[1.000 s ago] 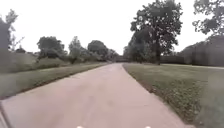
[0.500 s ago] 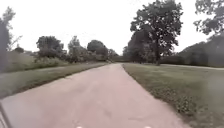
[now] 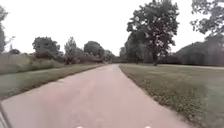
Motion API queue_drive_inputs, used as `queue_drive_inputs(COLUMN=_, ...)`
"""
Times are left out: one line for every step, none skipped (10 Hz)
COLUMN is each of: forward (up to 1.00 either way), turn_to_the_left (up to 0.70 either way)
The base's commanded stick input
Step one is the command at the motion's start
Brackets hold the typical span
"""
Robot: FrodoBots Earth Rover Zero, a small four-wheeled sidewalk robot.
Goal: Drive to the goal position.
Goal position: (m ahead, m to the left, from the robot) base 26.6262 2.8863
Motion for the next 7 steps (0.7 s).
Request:
queue_drive_inputs(forward=0.7, turn_to_the_left=-0.02)
queue_drive_inputs(forward=0.7, turn_to_the_left=-0.01)
queue_drive_inputs(forward=0.7, turn_to_the_left=0.0)
queue_drive_inputs(forward=0.7, turn_to_the_left=0.0)
queue_drive_inputs(forward=0.7, turn_to_the_left=0.0)
queue_drive_inputs(forward=0.7, turn_to_the_left=0.0)
queue_drive_inputs(forward=0.7, turn_to_the_left=0.0)
